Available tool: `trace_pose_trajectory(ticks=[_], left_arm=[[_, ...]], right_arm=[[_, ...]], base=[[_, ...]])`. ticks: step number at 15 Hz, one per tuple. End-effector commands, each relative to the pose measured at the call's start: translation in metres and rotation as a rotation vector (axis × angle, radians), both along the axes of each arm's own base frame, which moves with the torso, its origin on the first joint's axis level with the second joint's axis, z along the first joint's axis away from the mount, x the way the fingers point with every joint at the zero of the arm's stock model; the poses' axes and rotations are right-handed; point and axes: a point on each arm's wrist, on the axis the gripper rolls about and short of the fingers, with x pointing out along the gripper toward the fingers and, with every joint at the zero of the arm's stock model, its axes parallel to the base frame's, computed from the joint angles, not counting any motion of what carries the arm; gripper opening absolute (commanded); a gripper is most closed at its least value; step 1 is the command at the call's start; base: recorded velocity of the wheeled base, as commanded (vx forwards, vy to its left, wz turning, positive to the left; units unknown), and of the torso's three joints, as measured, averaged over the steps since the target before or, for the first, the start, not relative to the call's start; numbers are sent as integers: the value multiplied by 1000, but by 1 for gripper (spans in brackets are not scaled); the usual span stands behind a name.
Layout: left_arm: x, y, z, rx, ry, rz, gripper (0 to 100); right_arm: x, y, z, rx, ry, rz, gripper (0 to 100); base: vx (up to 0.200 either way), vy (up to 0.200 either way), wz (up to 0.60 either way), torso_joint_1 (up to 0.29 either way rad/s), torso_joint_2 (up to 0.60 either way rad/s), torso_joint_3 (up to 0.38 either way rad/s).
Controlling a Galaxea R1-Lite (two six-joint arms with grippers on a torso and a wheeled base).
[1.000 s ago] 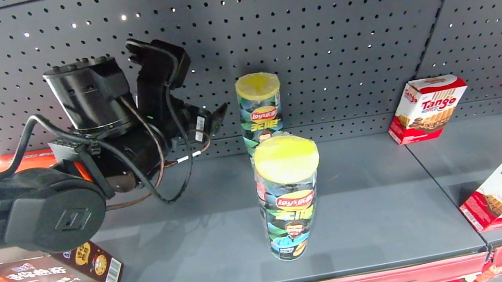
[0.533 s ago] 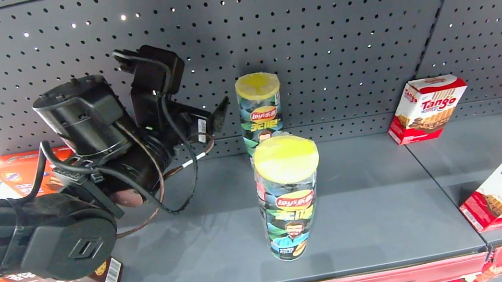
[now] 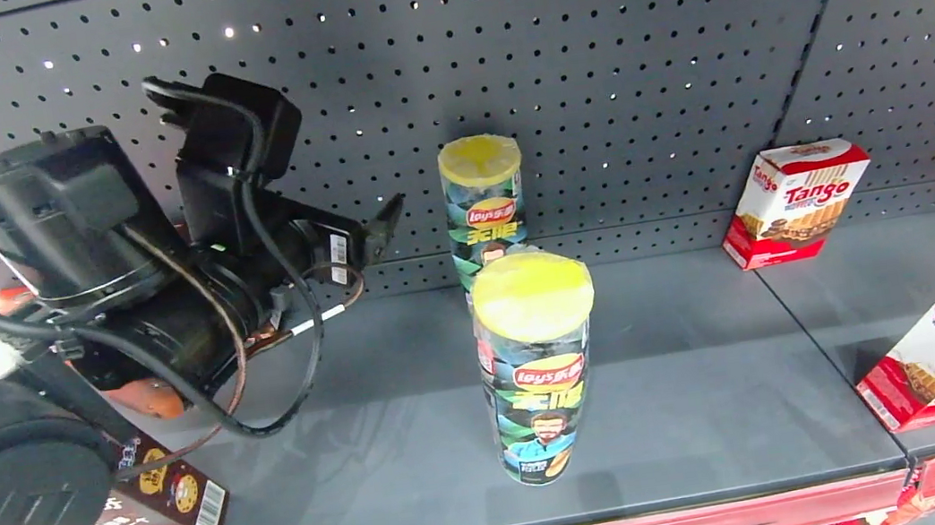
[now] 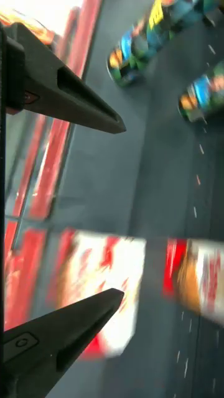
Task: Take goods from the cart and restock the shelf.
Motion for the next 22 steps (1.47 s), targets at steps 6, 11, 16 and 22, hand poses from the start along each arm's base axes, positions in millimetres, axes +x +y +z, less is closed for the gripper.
trace_pose_trajectory(ticks=[6, 11, 16, 22], left_arm=[[-23, 13, -4, -33, 27, -1, 100], [-20, 16, -3, -71, 28, 8, 100], [-15, 22, -3, -81, 25, 30, 100], [-15, 21, -4, -80, 26, 30, 100]], right_arm=[[80, 83, -24, -119, 101, 72, 100], [94, 116, -35, -159, 132, 129, 100], [103, 136, -37, -173, 142, 164, 100], [112, 160, -39, -185, 144, 203, 100]], base=[[0, 0, 0, 0, 0, 0], [0, 0, 0, 0, 0, 0], [0, 0, 0, 0, 0, 0], [0, 0, 0, 0, 0, 0]])
